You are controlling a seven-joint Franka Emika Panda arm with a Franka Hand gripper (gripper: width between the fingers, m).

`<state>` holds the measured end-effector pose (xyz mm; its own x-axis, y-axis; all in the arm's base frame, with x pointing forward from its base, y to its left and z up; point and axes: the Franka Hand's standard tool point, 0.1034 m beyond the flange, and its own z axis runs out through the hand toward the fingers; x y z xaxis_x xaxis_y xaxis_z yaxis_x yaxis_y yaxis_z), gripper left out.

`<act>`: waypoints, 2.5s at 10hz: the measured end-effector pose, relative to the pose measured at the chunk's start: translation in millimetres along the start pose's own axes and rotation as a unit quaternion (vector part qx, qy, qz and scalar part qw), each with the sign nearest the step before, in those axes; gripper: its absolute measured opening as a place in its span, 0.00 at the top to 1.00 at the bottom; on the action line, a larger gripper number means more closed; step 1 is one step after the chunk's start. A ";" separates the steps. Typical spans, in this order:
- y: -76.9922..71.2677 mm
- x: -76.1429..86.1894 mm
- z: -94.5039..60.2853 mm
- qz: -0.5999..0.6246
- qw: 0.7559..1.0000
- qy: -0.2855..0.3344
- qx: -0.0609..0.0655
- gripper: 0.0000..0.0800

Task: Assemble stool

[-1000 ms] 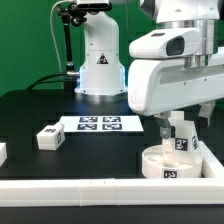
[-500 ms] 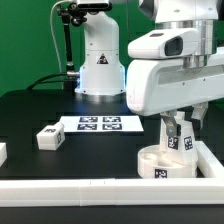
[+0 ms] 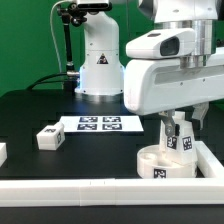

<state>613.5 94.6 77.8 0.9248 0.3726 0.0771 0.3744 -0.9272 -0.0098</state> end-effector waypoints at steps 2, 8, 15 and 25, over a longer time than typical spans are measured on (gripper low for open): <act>0.0 0.0 0.1 0.070 0.998 0.001 0.002 0.57; -2.6 -1.2 1.8 0.378 0.926 -0.001 0.010 0.57; -8.1 -1.2 2.8 0.580 0.814 -0.007 0.015 0.57; -12.7 0.3 4.0 0.860 0.508 -0.024 0.052 0.57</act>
Offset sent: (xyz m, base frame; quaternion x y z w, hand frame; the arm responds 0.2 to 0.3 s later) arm -0.0063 0.0034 -0.0031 0.0146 0.0139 0.2755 0.9611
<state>609.4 106.6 74.0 -0.1091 -0.9812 -0.1590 -0.9896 0.1223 -0.0753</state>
